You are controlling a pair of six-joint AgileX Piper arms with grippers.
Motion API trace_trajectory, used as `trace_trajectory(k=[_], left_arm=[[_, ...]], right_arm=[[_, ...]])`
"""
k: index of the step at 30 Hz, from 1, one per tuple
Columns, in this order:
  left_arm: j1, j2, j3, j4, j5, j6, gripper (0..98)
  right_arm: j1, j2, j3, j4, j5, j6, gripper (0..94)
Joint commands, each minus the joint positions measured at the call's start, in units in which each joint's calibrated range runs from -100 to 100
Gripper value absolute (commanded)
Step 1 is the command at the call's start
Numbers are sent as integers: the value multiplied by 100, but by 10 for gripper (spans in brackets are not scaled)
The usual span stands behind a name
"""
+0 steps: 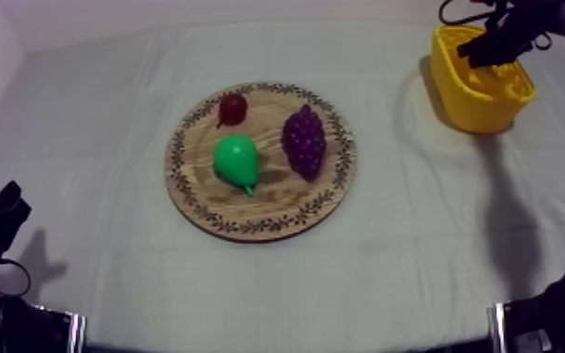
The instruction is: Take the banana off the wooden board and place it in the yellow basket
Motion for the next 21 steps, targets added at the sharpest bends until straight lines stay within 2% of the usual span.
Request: trace_trajectory(k=[1,5,8,11,14,18,21], left_arm=[[-1,-5,-1,-3,0,2,1],[-1,-5,-1,-3,0,2,1],[-1,-5,-1,-3,0,2,1],[-1,-5,-1,-3,0,2,1],[-1,-5,-1,-3,0,2,1],[-1,-5,-1,-3,0,0,1],[-1,-5,-1,-3,0,1,1]], right_arm=[[10,16,7,9,-5,-24,509],[29,-124,69,63,-55,-135,600],[65,-421,192,-8,-98,-131,592],[127,-909,552,-124,-312,-86,483],[169,-1544,1248,-113,-802,-136,309],[171,-2540,2368,75,-1494,-326,133],[134,-3339,3107,309,-1736,-584,51]])
